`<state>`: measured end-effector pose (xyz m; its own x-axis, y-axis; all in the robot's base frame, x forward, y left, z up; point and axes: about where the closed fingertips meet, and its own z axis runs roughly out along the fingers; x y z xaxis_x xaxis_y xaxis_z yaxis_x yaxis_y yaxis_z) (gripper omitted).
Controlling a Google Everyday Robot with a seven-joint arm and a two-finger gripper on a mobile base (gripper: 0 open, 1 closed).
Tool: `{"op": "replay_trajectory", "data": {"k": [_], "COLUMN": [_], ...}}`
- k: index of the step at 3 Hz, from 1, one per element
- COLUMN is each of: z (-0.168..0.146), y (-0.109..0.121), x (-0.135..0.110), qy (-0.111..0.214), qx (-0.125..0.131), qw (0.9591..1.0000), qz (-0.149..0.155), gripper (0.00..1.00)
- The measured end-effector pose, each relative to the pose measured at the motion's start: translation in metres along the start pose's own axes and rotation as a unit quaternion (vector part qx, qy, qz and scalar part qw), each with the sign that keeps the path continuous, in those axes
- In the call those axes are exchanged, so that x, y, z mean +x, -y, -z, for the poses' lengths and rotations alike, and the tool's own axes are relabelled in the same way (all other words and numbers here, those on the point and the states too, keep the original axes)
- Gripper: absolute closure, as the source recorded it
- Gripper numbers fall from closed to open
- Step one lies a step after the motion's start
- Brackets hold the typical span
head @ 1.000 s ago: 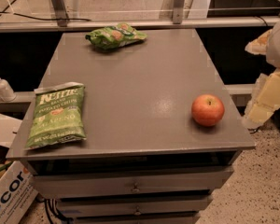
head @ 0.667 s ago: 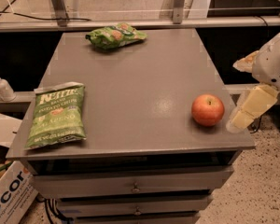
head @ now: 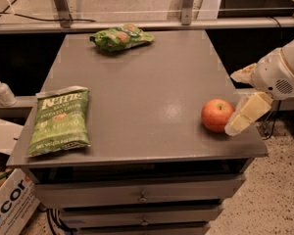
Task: Move apple near green rice chip bag
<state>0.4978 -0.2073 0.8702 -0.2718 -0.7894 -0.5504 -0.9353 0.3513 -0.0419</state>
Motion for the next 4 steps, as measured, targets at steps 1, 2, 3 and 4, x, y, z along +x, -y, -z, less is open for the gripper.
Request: {"op": "replay_trajectory", "data": {"k": [1, 2, 3, 4], "z": [-0.021, -0.041, -0.049, -0.045], "y": [0.002, -0.003, -0.007, -0.004], "x": [0.006, 0.013, 0.019, 0.017], "qy": [0.014, 0.019, 0.025, 0.035], "qx": [-0.017, -0.034, -0.040, -0.035], "qw": [0.9997, 0.9992, 0.9989, 0.9987], "qz": [-0.003, -0.009, -0.010, -0.010], "gripper": [0.00, 0.00, 0.18, 0.41]}}
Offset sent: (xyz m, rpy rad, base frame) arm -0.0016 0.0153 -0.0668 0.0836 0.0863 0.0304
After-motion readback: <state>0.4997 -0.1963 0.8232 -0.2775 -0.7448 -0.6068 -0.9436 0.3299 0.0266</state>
